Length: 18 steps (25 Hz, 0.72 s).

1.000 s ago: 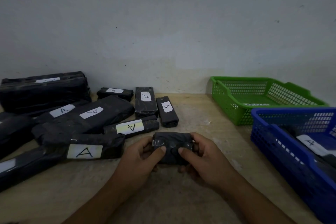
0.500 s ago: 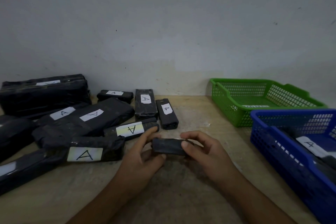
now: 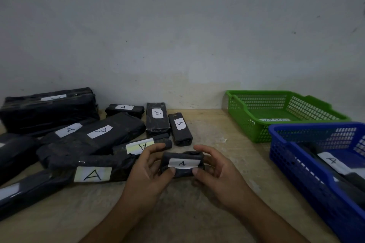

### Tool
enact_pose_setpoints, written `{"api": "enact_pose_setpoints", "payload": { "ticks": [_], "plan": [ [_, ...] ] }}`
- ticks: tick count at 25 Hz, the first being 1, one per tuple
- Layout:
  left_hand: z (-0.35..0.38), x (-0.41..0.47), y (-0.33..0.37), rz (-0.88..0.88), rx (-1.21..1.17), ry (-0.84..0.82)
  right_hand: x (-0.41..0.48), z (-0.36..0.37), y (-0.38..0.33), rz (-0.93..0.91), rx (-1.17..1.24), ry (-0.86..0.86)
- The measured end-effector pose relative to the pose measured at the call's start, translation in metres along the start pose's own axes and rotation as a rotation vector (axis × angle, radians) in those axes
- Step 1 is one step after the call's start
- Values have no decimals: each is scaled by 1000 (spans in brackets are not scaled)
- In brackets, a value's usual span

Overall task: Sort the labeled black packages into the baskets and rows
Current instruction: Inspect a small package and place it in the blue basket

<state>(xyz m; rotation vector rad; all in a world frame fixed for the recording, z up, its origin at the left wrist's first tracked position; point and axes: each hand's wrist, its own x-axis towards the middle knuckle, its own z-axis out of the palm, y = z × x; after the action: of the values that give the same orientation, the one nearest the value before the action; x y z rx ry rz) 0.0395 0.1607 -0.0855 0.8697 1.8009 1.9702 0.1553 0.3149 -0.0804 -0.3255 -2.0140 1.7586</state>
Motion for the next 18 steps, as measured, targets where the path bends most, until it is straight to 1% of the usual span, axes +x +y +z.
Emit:
{"api": "enact_pose_setpoints", "payload": {
  "ticks": [3, 7, 10, 12, 15, 18],
  "plan": [
    [6, -6, 4, -8, 16, 25, -3, 1, -2, -1, -10, 43],
    [13, -16, 11, -19, 27, 113, -13, 2, -12, 9, 10, 133],
    [21, -26, 21, -7, 50, 160, -27, 0, -24, 0, -66, 154],
    [34, -32, 33, 8, 47, 150, -38, -10, -31, -64, -169, 205],
    [59, -37, 48, 26, -26, 85, -55, -31, -49, -179, -281, 294],
    [93, -40, 63, 63, -100, -3, -70, -67, -70, -200, -335, 362]
  ]
}}
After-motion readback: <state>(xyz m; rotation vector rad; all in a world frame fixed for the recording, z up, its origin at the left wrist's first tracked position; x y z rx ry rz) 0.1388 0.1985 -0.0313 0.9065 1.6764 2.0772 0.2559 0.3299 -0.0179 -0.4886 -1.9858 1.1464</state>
